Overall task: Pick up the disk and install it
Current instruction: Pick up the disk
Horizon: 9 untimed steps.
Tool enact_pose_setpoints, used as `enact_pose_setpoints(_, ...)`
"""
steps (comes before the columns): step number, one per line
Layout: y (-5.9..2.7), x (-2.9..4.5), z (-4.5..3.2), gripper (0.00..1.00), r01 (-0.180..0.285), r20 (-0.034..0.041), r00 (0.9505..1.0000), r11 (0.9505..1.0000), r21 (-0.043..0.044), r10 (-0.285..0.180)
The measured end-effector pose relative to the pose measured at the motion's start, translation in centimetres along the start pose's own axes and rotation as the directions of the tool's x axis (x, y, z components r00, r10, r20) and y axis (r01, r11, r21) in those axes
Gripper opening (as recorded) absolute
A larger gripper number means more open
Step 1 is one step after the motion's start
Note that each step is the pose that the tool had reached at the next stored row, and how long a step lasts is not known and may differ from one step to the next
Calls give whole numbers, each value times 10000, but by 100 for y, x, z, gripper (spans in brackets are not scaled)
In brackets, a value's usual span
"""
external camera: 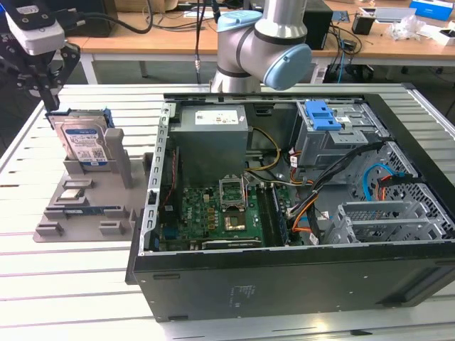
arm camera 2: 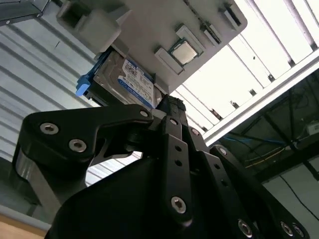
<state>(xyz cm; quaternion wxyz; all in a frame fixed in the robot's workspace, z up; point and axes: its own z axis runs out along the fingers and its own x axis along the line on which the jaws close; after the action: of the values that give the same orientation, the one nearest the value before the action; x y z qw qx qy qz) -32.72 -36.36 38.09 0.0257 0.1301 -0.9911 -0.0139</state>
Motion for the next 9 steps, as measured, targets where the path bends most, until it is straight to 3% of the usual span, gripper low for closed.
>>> enact_pose_setpoints(5,0,0,0,11,924,-34,9957,9957,42,-924)
enact_pose_setpoints(9,0,0,0,11,1330,-50,9911,9911,60,-1330)
